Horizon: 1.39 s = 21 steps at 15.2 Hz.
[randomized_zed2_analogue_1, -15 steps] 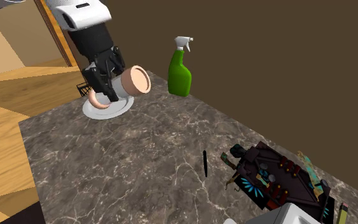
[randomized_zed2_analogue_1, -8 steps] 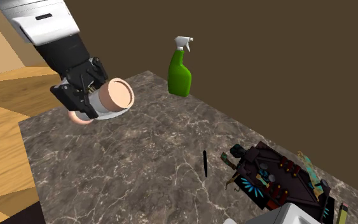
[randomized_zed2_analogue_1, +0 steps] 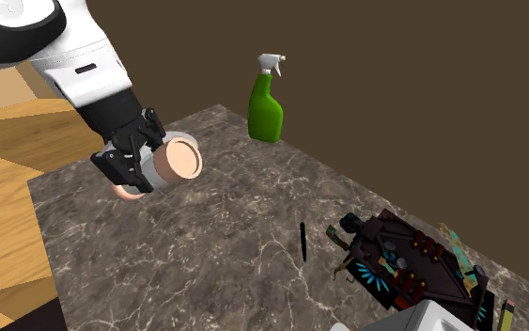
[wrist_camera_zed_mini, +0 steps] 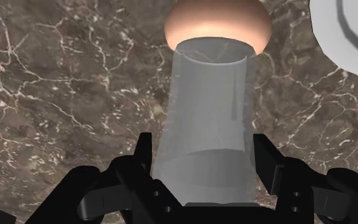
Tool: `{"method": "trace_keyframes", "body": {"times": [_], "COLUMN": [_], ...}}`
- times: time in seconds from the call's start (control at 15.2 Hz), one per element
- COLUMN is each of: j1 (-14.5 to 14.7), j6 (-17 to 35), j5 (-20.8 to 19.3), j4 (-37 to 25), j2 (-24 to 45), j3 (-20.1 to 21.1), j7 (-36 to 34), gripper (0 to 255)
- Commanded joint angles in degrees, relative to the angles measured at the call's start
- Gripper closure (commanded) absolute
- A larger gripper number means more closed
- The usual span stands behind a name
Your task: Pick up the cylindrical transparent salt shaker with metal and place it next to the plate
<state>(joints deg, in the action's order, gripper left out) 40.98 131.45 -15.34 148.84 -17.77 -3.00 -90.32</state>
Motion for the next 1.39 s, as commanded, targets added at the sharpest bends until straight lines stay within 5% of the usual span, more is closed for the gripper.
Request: {"method": "trace_keyframes", "body": {"times": [0.0, 0.92, 1.32], "j1": [-0.17, -1.37, -1.36], "j6": [1.88, 14.43, 14.43], "j5": [-0.39, -4.24, -4.25], "j4": [0.62, 3.84, 3.84], "j2": [1.23, 10.80, 10.80], "j3": [-0.07, -0.10, -0.11], "j7": [-0.37, -4.50, -4.50], "gripper": [255, 255, 255]}}
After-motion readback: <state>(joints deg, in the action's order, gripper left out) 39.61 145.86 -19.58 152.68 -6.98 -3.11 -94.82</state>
